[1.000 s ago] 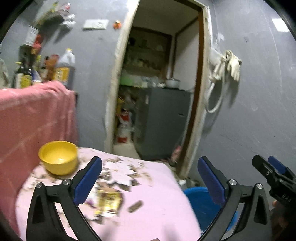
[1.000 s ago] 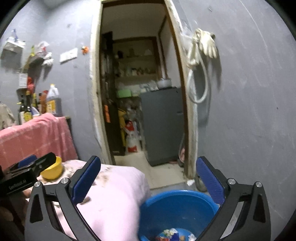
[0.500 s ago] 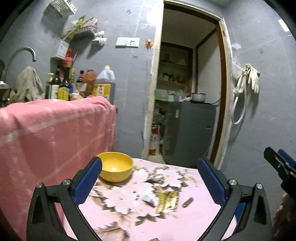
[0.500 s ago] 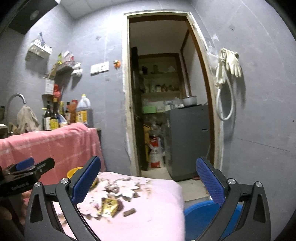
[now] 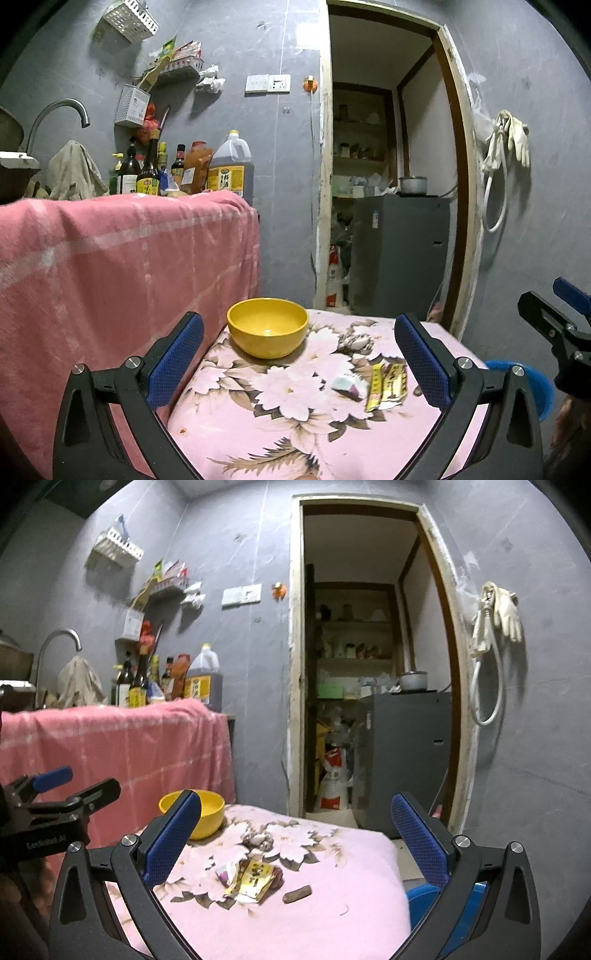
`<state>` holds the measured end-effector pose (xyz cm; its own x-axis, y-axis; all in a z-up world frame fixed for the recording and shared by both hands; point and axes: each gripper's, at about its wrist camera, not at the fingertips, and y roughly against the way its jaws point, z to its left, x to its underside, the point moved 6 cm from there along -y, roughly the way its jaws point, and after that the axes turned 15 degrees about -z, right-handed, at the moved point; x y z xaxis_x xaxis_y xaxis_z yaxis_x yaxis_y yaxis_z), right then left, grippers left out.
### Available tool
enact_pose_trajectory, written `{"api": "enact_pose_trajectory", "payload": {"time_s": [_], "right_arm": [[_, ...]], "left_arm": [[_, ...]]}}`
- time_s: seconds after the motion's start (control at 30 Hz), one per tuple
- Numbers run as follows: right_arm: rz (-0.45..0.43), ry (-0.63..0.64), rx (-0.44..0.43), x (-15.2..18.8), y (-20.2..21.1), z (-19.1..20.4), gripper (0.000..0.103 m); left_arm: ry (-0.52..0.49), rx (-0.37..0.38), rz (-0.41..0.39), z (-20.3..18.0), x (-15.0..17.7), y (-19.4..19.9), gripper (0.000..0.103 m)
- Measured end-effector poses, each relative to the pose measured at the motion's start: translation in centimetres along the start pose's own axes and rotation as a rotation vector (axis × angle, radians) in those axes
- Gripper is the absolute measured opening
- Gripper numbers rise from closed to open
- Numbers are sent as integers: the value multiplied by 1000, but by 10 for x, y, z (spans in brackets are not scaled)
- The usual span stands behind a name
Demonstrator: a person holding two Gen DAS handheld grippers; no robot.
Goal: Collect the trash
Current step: 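Move both tools back over the remaining table trash, then grasp the yellow snack wrapper with the left gripper while the right grasps the brown stick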
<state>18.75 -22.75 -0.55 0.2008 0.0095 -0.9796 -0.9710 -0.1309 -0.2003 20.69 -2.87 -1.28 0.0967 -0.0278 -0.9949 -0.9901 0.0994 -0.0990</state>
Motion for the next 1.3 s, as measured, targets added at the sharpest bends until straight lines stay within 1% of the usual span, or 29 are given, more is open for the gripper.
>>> {"api": "enact_pose_trajectory", "payload": {"time_s": [0.17, 0.33, 0.5, 0.6, 0.7, 0.77, 0.8, 0.83, 0.87, 0.9, 0.93, 0.97, 1.03, 1.1, 1.17, 1.2, 1.23, 1.27, 1.3], "right_arm": [[54, 4, -12, 23, -15, 1, 103], [127, 18, -15, 48, -32, -7, 103], [222, 16, -14, 72, -47, -21, 103], [266, 0, -12, 83, -53, -30, 103], [306, -15, -19, 93, -59, -36, 103], [342, -10, -31, 99, -64, -38, 95], [364, -6, -38, 103, -67, -38, 92], [384, -5, -51, 107, -69, -38, 87], [399, -4, -59, 111, -70, -37, 85], [416, -4, -67, 114, -71, -37, 84], [430, -7, -76, 118, -73, -37, 80], [447, -12, -88, 121, -74, -36, 76], [485, -25, -105, 128, -77, -35, 71], [529, -53, -135, 137, -80, -33, 69], [564, -72, -159, 144, -84, -31, 64], [581, -68, -163, 147, -85, -30, 63], [593, -62, -166, 150, -86, -28, 60], [603, -56, -169, 151, -87, -28, 55], [613, -52, -173, 153, -89, -27, 54]], "left_arm": [[-12, -10, 47, 3, 20, -14, 101], [2, -3, 122, 4, 40, -32, 101], [24, 32, 219, -4, 60, -51, 101], [47, 55, 266, -10, 71, -59, 101], [47, 74, 295, -17, 77, -65, 100], [43, 96, 320, -23, 82, -70, 99], [45, 111, 333, -27, 84, -73, 96], [48, 122, 343, -29, 86, -74, 93], [51, 138, 357, -33, 88, -76, 91], [54, 155, 369, -36, 90, -78, 85], [53, 177, 385, -40, 94, -81, 77], [51, 196, 402, -44, 97, -83, 73], [53, 234, 432, -51, 101, -87, 63], [60, 268, 453, -57, 105, -90, 57], [58, 295, 472, -62, 109, -93, 54], [55, 302, 484, -64, 111, -95, 49], [53, 307, 498, -65, 114, -97, 43], [55, 311, 512, -66, 117, -100, 41], [61, 314, 527, -66, 120, -102, 39]]}}
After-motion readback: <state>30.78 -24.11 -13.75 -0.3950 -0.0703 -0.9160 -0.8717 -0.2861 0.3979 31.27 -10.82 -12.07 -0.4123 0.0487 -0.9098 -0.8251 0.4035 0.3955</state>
